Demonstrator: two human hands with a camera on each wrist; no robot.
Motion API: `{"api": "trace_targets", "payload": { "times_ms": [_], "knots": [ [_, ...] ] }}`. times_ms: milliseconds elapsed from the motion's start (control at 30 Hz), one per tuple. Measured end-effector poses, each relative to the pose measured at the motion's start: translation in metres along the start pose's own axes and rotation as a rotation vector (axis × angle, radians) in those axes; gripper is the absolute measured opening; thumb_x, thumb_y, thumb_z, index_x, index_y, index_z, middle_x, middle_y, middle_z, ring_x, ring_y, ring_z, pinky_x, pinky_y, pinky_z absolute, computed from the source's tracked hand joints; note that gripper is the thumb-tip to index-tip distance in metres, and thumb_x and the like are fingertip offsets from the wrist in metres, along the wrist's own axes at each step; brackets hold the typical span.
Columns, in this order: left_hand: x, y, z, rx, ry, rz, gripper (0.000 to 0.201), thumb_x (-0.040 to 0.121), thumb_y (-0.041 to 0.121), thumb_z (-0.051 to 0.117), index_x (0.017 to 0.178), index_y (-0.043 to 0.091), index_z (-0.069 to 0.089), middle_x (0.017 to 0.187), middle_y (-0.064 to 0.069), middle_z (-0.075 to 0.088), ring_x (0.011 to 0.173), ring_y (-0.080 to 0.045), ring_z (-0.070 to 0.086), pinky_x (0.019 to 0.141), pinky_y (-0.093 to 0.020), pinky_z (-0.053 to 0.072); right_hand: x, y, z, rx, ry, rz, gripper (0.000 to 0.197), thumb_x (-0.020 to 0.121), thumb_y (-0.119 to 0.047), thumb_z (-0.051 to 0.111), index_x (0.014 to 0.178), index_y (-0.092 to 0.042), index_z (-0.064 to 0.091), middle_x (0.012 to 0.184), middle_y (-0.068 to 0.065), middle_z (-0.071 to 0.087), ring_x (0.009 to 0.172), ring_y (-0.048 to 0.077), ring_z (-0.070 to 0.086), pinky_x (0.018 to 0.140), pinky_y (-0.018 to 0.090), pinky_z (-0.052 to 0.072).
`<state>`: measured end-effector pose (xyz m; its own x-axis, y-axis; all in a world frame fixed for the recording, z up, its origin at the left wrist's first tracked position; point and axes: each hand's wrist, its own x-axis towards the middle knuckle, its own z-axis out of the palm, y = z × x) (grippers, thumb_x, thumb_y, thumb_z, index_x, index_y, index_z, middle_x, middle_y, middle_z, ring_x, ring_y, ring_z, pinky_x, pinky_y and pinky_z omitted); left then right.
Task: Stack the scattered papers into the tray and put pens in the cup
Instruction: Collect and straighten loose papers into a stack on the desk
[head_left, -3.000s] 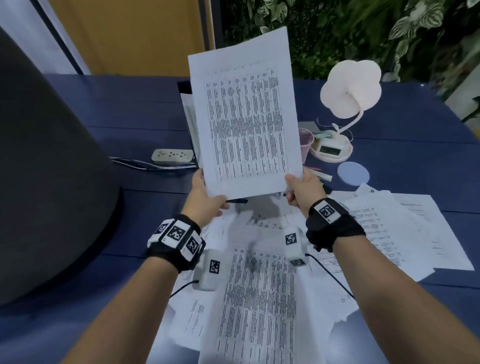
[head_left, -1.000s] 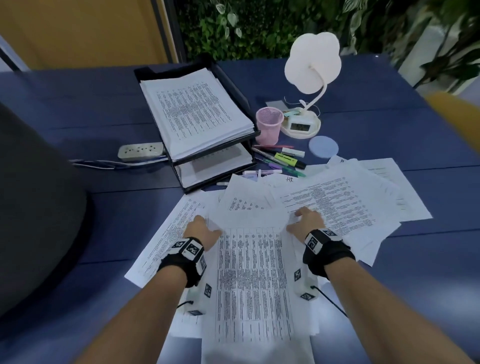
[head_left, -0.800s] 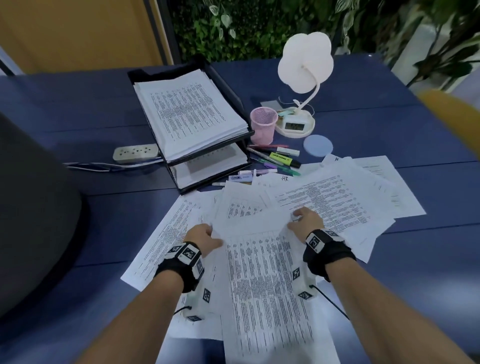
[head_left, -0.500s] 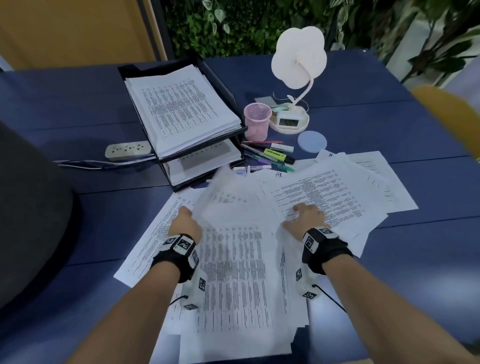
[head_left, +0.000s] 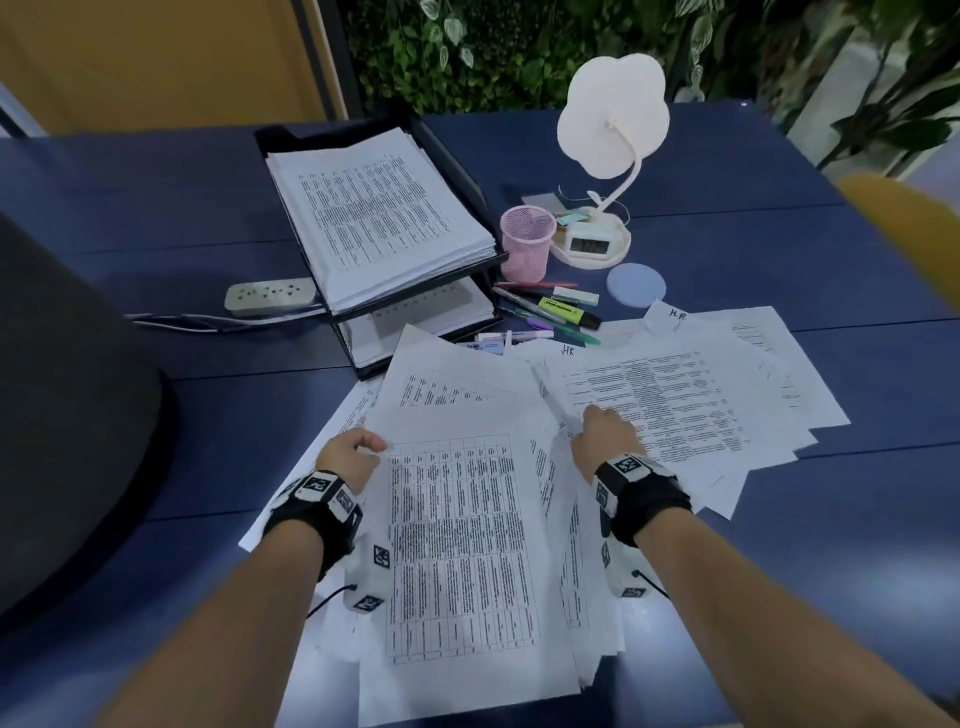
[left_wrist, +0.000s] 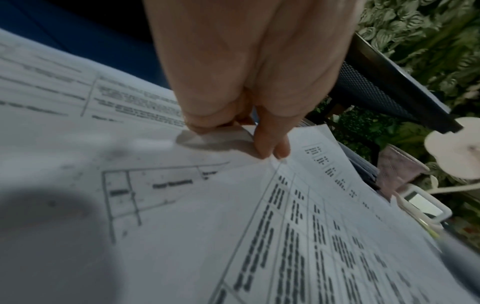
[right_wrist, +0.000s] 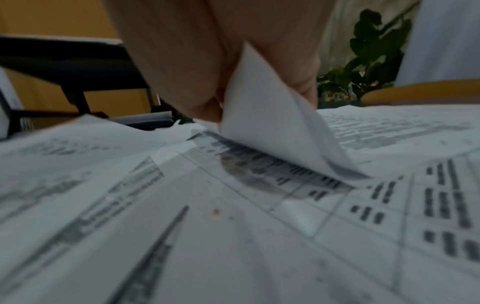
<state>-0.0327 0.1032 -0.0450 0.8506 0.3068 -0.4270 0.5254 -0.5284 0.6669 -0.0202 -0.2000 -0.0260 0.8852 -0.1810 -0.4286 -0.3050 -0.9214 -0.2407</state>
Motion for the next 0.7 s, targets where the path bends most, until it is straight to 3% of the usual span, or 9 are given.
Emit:
{"api": "trace_targets", "payload": {
  "times_ms": [100, 167, 200, 267, 367, 433, 500, 567, 700],
  "knots": [
    [0.008, -0.005, -0.005, -0.082, -0.081, -0.04, 0.023, 0.091, 0.003, 0.05, 0.095, 0.018, 0.066, 0.087, 0.0, 0.062, 0.058, -0.012, 0.046, 0.053, -0.023, 0.038, -0.008, -0.01, -0.004, 0.243, 0.117, -0.149, 0.01, 0.097, -0.013, 0.035, 0.103, -0.007, 0.04, 0.084, 0.01, 0.052, 0.08, 0.029, 0.052, 0.063, 0.029, 0.034],
    [0.013, -0.006, -0.005, -0.192, -0.112, -0.064, 0.021, 0.094, 0.008, 0.049, 0.099, 0.015, 0.068, 0.107, -0.002, 0.064, 0.088, -0.018, 0.057, 0.078, -0.027, 0.043, -0.019, -0.023, -0.006, 0.314, 0.124, -0.28, 0.012, 0.099, -0.015, 0.035, 0.102, -0.006, 0.041, 0.066, 0.006, 0.046, 0.063, 0.024, 0.046, 0.055, 0.028, 0.031],
    [0.014, -0.006, -0.006, -0.256, -0.108, -0.079, 0.021, 0.094, 0.01, 0.05, 0.1, 0.014, 0.069, 0.116, -0.002, 0.061, 0.106, -0.021, 0.055, 0.092, -0.029, 0.04, -0.024, -0.03, -0.005, 0.327, 0.087, -0.335, 0.015, 0.1, -0.017, 0.034, 0.106, -0.006, 0.043, 0.065, 0.006, 0.047, 0.06, 0.023, 0.046, 0.055, 0.029, 0.036],
    [0.018, -0.008, -0.008, -0.339, -0.132, -0.141, 0.027, 0.094, 0.028, 0.05, 0.092, 0.018, 0.075, 0.124, 0.0, 0.057, 0.118, -0.023, 0.051, 0.107, -0.032, 0.033, -0.034, -0.045, -0.001, 0.335, -0.047, -0.411, 0.016, 0.1, -0.021, 0.036, 0.11, -0.011, 0.045, 0.075, 0.006, 0.055, 0.063, 0.021, 0.051, 0.06, 0.03, 0.045],
    [0.044, -0.033, -0.004, -0.397, -0.15, -0.184, 0.06, 0.08, 0.073, 0.037, 0.074, 0.029, 0.077, 0.124, -0.011, 0.06, 0.112, -0.028, 0.057, 0.107, -0.044, 0.037, -0.05, -0.062, 0.011, 0.244, -0.275, -0.486, 0.01, 0.1, -0.023, 0.04, 0.103, -0.019, 0.048, 0.086, -0.011, 0.052, 0.071, 0.014, 0.052, 0.072, 0.028, 0.044],
    [0.032, -0.022, -0.01, -0.393, -0.178, -0.224, 0.073, 0.07, 0.084, 0.042, 0.084, 0.022, 0.076, 0.124, -0.01, 0.059, 0.115, -0.027, 0.054, 0.108, -0.046, 0.035, -0.06, -0.071, 0.018, 0.137, -0.374, -0.522, 0.01, 0.099, -0.025, 0.041, 0.098, -0.021, 0.05, 0.082, -0.013, 0.049, 0.069, 0.01, 0.048, 0.074, 0.03, 0.047],
    [0.011, -0.001, -0.015, -0.242, -0.237, -0.166, 0.064, 0.074, 0.073, 0.056, 0.099, 0.016, 0.068, 0.117, -0.001, 0.058, 0.11, -0.022, 0.052, 0.099, -0.04, 0.04, -0.065, -0.076, 0.023, 0.099, -0.429, -0.54, 0.016, 0.098, -0.028, 0.043, 0.1, -0.018, 0.055, 0.087, -0.004, 0.055, 0.069, 0.012, 0.049, 0.077, 0.033, 0.049],
    [0.004, 0.004, -0.012, 0.007, -0.211, -0.037, 0.04, 0.077, 0.047, 0.073, 0.099, 0.018, 0.057, 0.099, 0.003, 0.055, 0.095, -0.019, 0.053, 0.074, -0.03, 0.042, -0.065, -0.077, 0.024, 0.142, -0.447, -0.553, 0.027, 0.096, -0.037, 0.045, 0.102, -0.015, 0.06, 0.097, 0.003, 0.063, 0.081, 0.018, 0.057, 0.084, 0.036, 0.049],
    [-0.003, 0.004, -0.004, 0.09, -0.079, 0.067, 0.042, 0.071, 0.012, 0.08, 0.093, 0.014, 0.045, 0.083, -0.001, 0.048, 0.077, -0.022, 0.047, 0.057, -0.027, 0.034, -0.054, -0.066, 0.021, 0.277, -0.384, -0.461, 0.043, 0.096, -0.048, 0.042, 0.11, -0.013, 0.062, 0.111, 0.009, 0.065, 0.102, 0.025, 0.061, 0.093, 0.04, 0.048]
  ]
}}
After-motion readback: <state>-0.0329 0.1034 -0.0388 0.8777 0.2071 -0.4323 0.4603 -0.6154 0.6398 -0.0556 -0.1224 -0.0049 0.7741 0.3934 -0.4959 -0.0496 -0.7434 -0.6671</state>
